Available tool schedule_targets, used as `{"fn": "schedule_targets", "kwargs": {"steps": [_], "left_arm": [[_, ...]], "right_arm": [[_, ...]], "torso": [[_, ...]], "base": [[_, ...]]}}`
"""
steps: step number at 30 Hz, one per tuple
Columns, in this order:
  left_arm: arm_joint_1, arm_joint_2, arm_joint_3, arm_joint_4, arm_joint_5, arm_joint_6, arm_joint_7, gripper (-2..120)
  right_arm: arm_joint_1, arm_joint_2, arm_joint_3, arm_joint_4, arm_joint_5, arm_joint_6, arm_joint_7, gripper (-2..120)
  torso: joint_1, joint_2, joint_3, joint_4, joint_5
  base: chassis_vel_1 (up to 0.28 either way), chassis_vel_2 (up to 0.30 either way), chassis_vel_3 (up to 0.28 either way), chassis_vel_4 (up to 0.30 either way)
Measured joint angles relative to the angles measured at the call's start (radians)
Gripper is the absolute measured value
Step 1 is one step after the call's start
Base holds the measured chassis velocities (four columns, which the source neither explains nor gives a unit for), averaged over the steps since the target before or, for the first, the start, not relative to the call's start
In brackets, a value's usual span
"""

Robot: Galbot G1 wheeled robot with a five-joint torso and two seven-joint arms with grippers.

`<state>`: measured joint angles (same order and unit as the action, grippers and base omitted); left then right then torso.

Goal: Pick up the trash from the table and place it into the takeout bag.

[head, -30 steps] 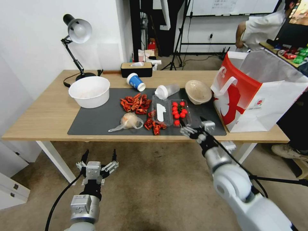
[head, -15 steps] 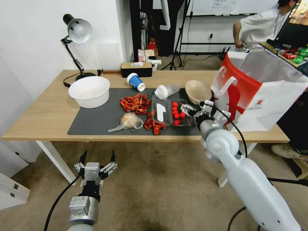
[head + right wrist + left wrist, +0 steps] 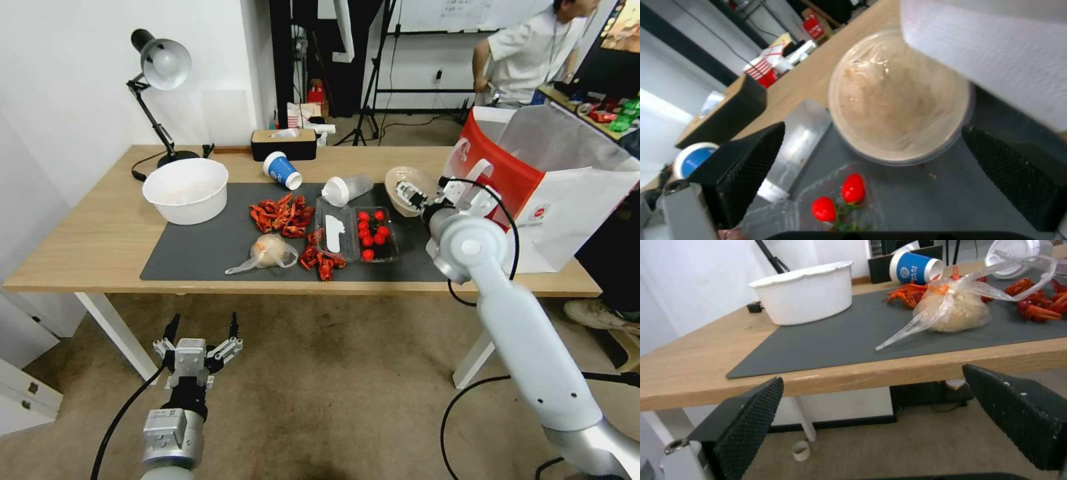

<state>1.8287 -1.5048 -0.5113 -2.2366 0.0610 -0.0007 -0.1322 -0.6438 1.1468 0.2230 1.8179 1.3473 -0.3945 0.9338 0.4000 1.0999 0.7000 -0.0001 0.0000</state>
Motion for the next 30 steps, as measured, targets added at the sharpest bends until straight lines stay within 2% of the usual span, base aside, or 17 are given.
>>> {"fn": "schedule_targets", "kwargs": {"steps": [12, 30], "left_arm": [[0.006, -0.001, -0.002, -0.007, 0.000, -0.001, -0.001, 100], [0.026, -0.003, -0.002, -0.017, 0.002, -0.007, -0.002, 100]], "right_arm": [[0.018, 0.024, 0.004, -0.026, 0.011, -0.028, 0.125, 100], [0.019, 0.046, 0.012, -0.057, 0.032, -0.029, 0.134, 100]], "torso": [[0.000, 0.000, 0.000, 0.0001, 0.0000], [0.000, 0.000, 0.000, 0.0000, 0.0000]], "base": [[0.000, 0.000, 0.000, 0.000], [0.000, 0.000, 0.000, 0.000]]}}
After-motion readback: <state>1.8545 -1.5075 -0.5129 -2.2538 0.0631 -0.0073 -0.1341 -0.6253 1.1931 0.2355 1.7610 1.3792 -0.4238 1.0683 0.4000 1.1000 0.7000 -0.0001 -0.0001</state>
